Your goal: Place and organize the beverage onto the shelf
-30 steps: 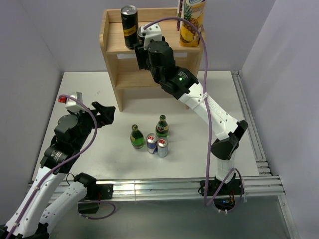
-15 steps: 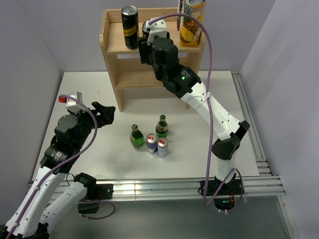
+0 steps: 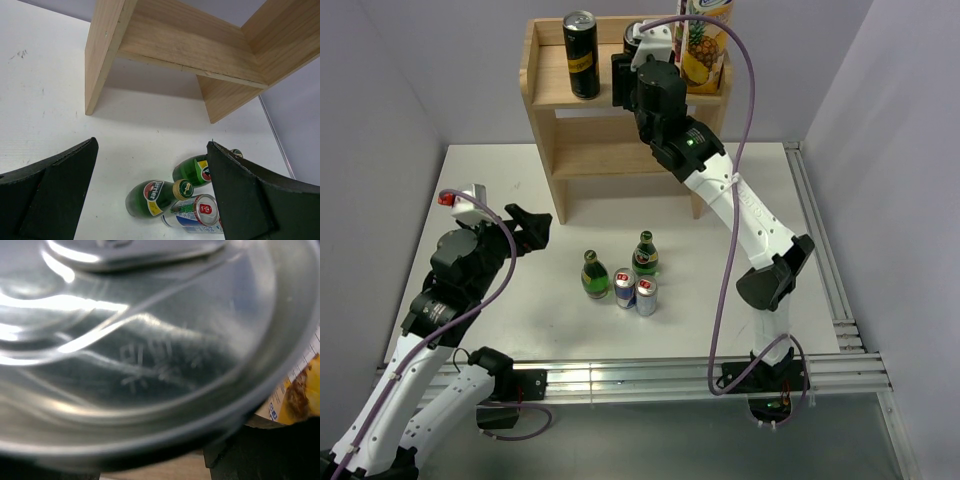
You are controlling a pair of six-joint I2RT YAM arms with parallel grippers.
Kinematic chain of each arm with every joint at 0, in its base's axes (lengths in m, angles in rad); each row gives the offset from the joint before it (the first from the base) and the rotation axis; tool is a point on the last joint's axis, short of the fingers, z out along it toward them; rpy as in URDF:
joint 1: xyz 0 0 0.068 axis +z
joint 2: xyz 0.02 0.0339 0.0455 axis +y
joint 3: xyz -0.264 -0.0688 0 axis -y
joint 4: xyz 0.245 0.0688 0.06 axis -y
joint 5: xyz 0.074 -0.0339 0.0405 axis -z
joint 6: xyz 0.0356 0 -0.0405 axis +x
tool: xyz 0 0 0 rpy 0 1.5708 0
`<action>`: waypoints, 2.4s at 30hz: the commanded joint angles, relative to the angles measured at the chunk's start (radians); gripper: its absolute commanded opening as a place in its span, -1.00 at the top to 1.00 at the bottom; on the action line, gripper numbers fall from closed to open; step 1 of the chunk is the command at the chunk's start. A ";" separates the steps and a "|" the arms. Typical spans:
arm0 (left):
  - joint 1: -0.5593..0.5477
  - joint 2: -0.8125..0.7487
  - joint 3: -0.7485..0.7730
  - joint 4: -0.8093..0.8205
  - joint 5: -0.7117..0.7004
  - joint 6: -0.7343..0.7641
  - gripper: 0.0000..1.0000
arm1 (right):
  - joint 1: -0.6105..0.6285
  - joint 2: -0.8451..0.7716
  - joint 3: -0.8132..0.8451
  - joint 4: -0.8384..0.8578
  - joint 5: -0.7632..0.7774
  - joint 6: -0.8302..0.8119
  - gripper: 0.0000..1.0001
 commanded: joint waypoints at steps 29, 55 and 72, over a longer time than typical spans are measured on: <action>0.001 -0.013 0.003 0.013 -0.028 0.010 -0.94 | -0.029 0.069 0.050 0.035 -0.122 0.139 -0.45; 0.001 -0.013 0.003 0.011 -0.035 0.009 -0.94 | -0.031 0.074 0.013 0.056 -0.097 0.124 -0.71; 0.001 -0.006 0.005 0.010 -0.039 0.010 -0.94 | -0.031 -0.096 -0.252 0.095 -0.085 0.179 -0.74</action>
